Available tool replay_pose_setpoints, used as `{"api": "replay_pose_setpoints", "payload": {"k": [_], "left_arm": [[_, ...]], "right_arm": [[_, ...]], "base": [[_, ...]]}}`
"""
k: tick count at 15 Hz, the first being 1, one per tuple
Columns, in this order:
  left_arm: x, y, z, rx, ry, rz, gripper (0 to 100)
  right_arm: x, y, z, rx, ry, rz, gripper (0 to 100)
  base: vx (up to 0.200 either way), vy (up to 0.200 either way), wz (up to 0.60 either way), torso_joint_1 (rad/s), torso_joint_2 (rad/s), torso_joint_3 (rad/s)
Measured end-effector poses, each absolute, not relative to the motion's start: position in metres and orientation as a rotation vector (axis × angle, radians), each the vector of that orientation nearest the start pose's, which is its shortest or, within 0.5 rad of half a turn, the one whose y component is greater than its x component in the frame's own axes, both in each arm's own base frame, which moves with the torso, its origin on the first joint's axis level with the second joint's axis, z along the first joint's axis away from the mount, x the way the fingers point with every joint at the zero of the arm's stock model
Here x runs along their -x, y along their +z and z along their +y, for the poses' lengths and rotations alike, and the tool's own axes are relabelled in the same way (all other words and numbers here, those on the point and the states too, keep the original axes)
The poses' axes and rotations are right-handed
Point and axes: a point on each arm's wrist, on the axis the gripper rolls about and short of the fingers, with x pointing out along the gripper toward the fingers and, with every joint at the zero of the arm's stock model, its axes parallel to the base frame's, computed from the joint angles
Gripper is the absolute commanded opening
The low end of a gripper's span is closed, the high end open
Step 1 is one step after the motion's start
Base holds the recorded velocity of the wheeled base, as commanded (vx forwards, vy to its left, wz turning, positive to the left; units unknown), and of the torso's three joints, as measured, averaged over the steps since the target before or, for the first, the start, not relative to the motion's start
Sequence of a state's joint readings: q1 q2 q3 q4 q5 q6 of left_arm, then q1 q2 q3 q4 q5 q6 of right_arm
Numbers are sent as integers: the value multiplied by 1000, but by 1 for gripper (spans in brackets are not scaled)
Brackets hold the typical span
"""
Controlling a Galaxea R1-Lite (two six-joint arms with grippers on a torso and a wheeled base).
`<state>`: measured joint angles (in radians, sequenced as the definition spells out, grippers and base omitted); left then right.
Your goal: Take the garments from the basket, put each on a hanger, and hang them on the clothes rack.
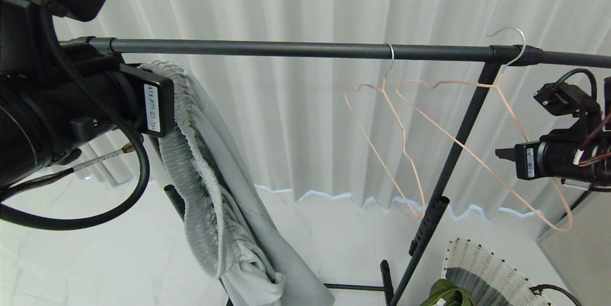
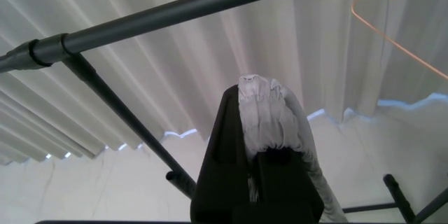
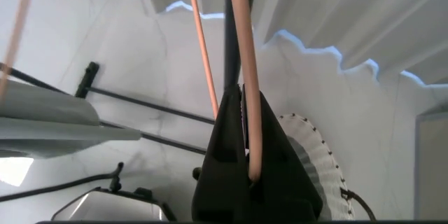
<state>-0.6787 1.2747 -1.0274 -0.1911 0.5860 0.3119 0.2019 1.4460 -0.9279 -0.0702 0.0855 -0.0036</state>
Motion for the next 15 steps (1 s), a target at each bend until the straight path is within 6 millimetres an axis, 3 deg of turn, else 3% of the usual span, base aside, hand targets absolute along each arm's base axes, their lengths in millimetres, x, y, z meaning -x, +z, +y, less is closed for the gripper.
{"api": "replay_pose_setpoints", "payload": {"k": [4,10,15], "left_arm": [[-163,310,-115,-352,-99,36,0],[-163,308,-115,-371,-99,40,0],[-164,305,-115,-378,-99,50,0]], "right_arm": [[-200,234,46,41,259,434,0],[-143,229,33,56,214,459,0],[-125,228,28,61,183,439,0]], "base": [[0,0,0,0,0,0],[-200,0,0,1,5,1],[-200,0,0,-1,2,3]]}}
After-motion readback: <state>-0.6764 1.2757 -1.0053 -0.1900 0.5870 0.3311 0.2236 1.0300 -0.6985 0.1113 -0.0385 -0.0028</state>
